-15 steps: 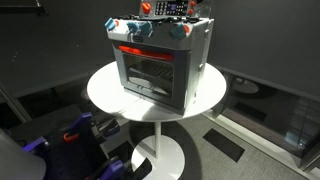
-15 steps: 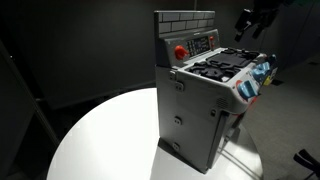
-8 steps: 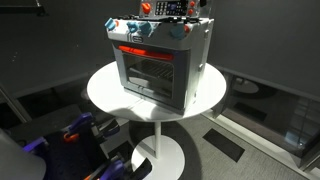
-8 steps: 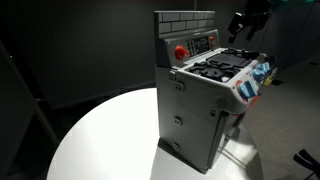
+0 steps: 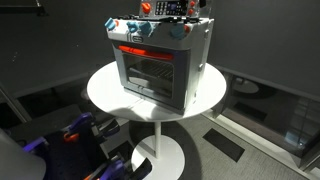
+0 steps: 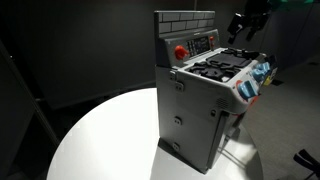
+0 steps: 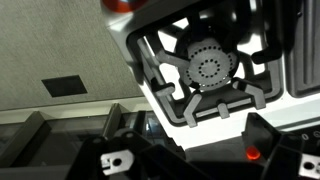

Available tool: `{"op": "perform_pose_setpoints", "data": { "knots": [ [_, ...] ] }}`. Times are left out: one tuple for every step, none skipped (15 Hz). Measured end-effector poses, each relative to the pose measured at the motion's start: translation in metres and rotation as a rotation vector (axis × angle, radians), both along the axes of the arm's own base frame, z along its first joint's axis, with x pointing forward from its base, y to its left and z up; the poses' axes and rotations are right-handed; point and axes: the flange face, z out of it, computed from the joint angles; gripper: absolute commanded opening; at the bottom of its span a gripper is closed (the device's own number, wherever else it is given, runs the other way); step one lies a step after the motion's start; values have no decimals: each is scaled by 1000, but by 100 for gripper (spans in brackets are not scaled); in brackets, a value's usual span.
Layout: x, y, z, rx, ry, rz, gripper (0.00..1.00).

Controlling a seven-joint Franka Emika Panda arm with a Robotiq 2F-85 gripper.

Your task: Press the top button on the right side of the stove

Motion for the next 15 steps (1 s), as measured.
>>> {"op": "perform_pose_setpoints", "data": {
  "knots": [
    [1, 1, -2, 1, 1, 2, 100],
    [2, 2, -4, 1, 0, 4, 100],
    [3, 3, -6, 2, -3, 7, 100],
    [5, 4, -7, 4, -11, 10, 100],
    [7, 5, -8, 5, -21, 13, 100],
    [9, 6, -9, 7, -31, 17, 100],
    [11, 7, -10, 8, -42, 19, 100],
    [13, 7, -10, 9, -54, 21, 100],
    [14, 7, -10, 10, -63, 22, 100],
    [16, 8, -10, 11, -71, 24, 100],
    [17, 8, -10, 12, -77, 25, 100],
    [17, 8, -10, 13, -81, 26, 100],
    [18, 9, -11, 13, -82, 27, 100],
    [18, 9, -11, 13, -82, 28, 100],
    [18, 10, -12, 13, -81, 29, 100]
  ]
}}
